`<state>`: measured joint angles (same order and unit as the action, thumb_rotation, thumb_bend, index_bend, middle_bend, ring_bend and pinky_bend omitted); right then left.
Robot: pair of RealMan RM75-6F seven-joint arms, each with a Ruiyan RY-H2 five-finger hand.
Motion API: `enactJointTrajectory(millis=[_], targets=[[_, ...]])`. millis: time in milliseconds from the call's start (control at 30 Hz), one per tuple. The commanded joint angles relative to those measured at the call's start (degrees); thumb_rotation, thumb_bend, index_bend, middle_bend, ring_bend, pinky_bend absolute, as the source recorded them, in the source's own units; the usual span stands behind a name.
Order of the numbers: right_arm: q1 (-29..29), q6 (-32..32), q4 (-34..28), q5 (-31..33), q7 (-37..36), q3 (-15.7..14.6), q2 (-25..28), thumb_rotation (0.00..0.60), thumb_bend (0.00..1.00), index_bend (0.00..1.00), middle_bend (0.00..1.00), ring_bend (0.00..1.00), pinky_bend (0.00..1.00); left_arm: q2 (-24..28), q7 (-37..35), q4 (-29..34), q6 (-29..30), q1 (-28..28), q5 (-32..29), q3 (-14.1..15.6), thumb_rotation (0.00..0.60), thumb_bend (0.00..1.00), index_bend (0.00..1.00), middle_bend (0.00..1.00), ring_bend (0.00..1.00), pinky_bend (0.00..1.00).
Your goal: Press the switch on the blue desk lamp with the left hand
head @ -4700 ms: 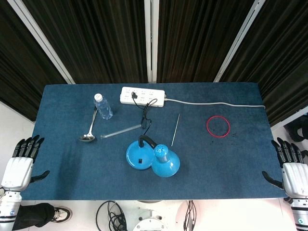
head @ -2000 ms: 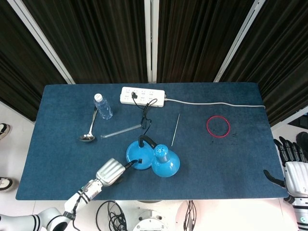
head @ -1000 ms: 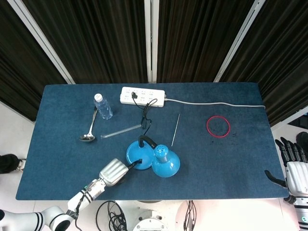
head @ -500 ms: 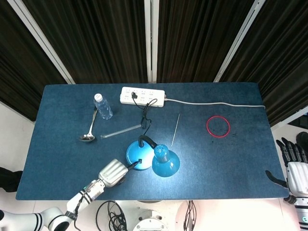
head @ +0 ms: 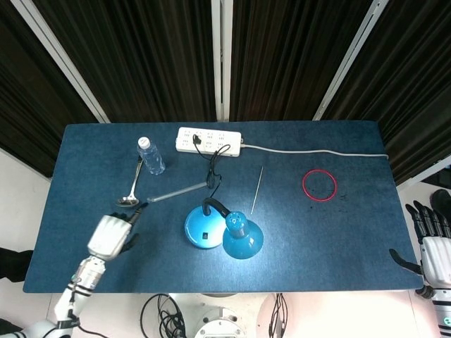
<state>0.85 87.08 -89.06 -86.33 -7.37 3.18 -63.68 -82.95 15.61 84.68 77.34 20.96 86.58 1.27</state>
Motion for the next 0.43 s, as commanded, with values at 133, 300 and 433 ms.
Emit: enactJointTrajectory(millis=[133, 300, 433], targets=[[-0.1, 0.25, -0.38, -0.19, 0.52, -0.07, 0.05, 0.6, 0.13, 0.0, 0.0, 0.0, 0.0, 6.33, -0.44, -1.19, 8.79, -6.7, -4.7, -2.54, 0.6, 0.08, 0.06, 0.0, 0.0, 0.01], [-0.08, 0.71, -0.56, -1.03, 0.7, -0.2, 0.2, 0.6, 0.13, 0.0, 0.0, 0.0, 0.0, 9.44, -5.86, -1.37, 10.13, -9.7, -5.91, -2.5, 0.6, 0.0, 0.05, 0.0, 0.0, 0.0], [-0.16, 1.39, -0.48, -1.9, 0.93, -0.37, -0.07, 0.6, 0.13, 0.0, 0.0, 0.0, 0.0, 10.74, -7.4, -1.63, 10.07, -10.96, -5.75, -2.0, 0.6, 0.0, 0.05, 0.0, 0.0, 0.0]])
